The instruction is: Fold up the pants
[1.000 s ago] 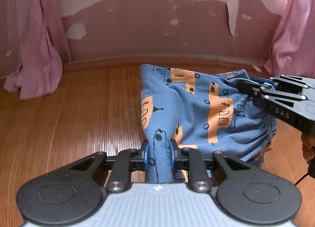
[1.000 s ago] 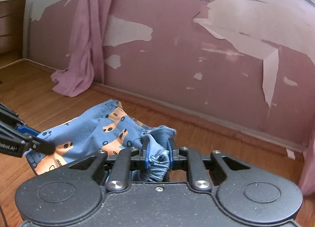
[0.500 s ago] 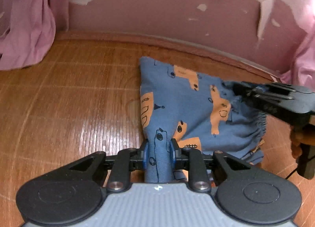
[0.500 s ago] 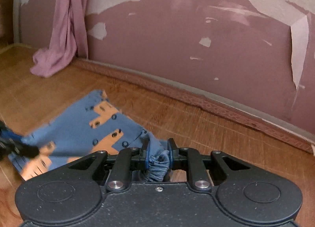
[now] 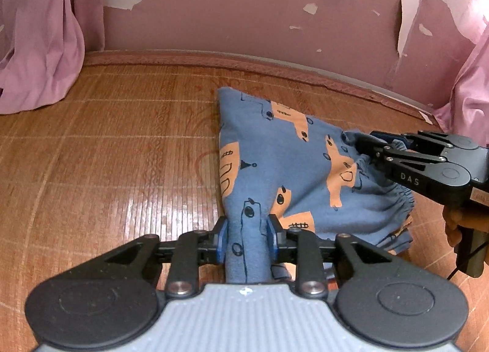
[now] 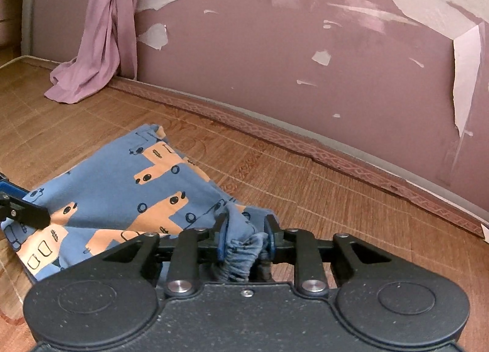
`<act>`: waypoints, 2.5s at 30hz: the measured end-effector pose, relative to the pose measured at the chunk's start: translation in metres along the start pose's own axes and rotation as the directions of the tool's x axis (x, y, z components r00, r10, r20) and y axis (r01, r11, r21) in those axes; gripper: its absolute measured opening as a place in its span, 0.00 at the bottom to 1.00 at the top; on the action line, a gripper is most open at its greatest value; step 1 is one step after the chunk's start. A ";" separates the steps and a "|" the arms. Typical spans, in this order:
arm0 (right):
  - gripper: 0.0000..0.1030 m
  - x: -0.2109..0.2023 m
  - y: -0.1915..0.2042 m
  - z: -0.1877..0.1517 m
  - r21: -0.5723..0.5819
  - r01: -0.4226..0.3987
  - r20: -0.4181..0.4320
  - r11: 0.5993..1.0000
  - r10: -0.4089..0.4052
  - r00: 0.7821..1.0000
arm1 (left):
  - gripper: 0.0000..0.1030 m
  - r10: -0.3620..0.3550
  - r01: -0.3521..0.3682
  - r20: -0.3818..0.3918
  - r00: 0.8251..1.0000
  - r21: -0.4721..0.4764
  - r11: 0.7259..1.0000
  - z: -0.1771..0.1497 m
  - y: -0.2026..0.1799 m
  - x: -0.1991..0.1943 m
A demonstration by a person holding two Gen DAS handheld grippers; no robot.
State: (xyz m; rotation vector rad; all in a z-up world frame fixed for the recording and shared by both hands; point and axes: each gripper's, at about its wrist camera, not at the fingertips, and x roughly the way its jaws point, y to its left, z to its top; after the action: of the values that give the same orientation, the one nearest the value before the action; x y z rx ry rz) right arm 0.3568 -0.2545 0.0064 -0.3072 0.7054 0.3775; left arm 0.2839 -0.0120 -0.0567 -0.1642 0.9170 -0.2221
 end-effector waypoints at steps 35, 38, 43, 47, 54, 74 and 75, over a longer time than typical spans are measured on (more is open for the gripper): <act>0.99 -0.129 0.047 -0.031 0.068 0.215 0.224 0.974 -0.225 0.948 | 1.00 0.218 -0.232 0.218 0.951 0.036 0.972 -0.031 -0.038 -0.087; 0.99 -0.145 0.051 -0.040 0.089 0.228 0.236 0.970 -0.242 0.941 | 1.00 0.231 -0.246 0.260 0.938 0.028 0.969 -0.044 -0.044 -0.099; 0.99 -0.173 0.050 -0.055 0.156 0.224 0.246 0.962 -0.258 0.934 | 1.00 0.241 -0.260 0.298 0.924 0.027 0.965 -0.058 -0.053 -0.112; 0.99 -0.190 0.050 -0.065 0.191 0.225 0.254 0.956 -0.269 0.929 | 1.00 0.247 -0.275 0.320 0.915 0.042 0.961 -0.066 -0.063 -0.120; 0.99 -0.220 0.045 -0.081 0.308 0.205 0.253 0.929 -0.288 0.924 | 1.00 0.281 -0.333 0.376 0.883 0.082 0.939 -0.087 -0.079 -0.136; 0.99 -0.265 0.077 -0.118 0.405 0.173 0.225 0.898 -0.281 0.933 | 1.00 0.231 -0.272 0.351 0.907 0.073 0.959 -0.127 -0.064 -0.144; 0.99 -0.266 0.079 -0.119 0.408 0.166 0.237 0.898 -0.280 0.931 | 1.00 0.227 -0.269 0.355 0.907 0.073 0.960 -0.128 -0.063 -0.145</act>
State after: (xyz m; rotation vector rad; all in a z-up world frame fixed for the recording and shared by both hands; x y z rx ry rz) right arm 0.0694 -0.2930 0.0892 0.0413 0.4330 0.0533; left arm 0.0884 -0.0409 -0.0074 0.0286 0.5657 -0.0082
